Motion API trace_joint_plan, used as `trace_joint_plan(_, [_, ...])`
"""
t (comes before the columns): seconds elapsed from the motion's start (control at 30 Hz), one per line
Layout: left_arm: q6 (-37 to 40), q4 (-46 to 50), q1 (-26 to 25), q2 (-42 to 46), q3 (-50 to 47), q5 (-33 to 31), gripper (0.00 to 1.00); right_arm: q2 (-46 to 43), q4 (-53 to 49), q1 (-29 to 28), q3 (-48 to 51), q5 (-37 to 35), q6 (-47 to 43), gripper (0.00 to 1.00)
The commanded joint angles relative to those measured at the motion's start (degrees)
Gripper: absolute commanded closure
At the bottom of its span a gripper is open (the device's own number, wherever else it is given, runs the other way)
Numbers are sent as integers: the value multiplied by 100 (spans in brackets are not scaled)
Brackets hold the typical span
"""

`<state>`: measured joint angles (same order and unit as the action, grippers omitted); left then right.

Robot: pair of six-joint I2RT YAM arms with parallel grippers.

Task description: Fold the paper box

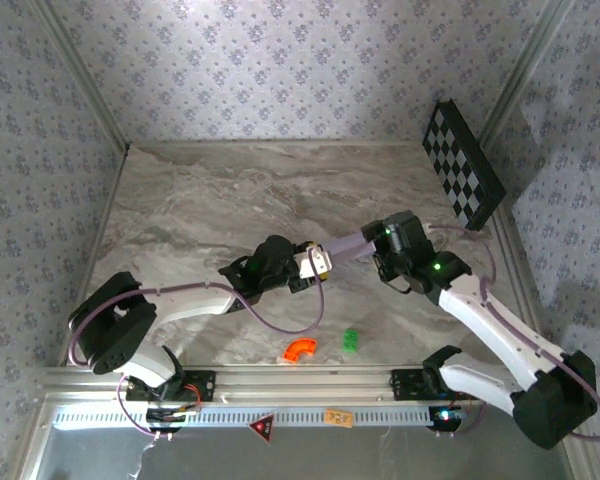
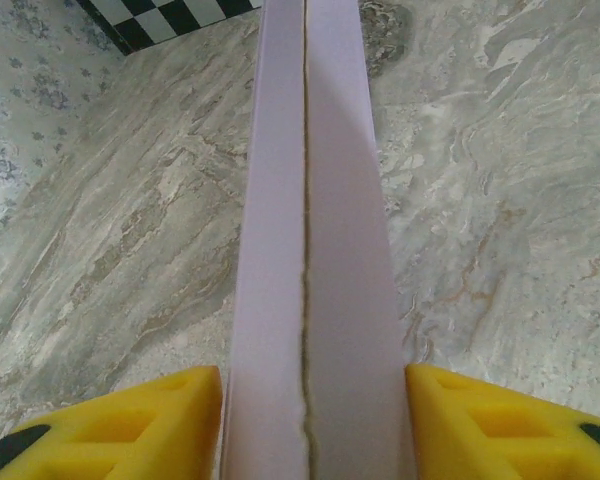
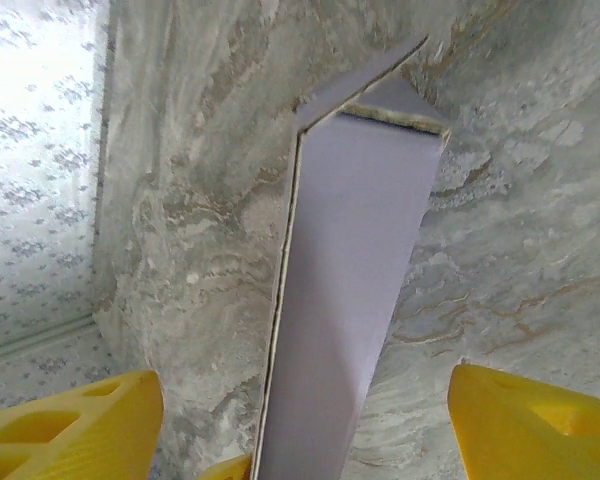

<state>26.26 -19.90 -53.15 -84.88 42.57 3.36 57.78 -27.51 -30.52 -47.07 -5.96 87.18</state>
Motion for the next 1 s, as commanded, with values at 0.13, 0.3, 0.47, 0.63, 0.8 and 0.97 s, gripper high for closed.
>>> trace_joint_plan(0.13, [-510, 1337, 595, 743, 270, 1361, 50, -532, -1223, 127, -521, -970, -810, 22])
trace_joint_plan(0.3, [-726, 2024, 1236, 1123, 206, 2411, 53, -600, -1009, 160, -668, -1333, -1669, 25])
trace_joint_plan(0.47, [-850, 2290, 1655, 1214, 133, 2418, 51, -475, -988, 174, -661, -1240, -2453, 27])
trace_joint_plan(0.63, [-1622, 2347, 1829, 1049, 364, 2065, 35, -20, -720, 349, -593, -463, -4044, 27])
trace_joint_plan(0.8, [-2741, 2747, 1917, 380, 1015, 1906, 32, 634, -214, 725, -496, 906, -5582, 27])
trace_joint_plan(0.97, [-3617, 2608, 1892, -96, 1315, 2416, 32, 1773, 9, 1229, -974, 2170, -6515, 31])
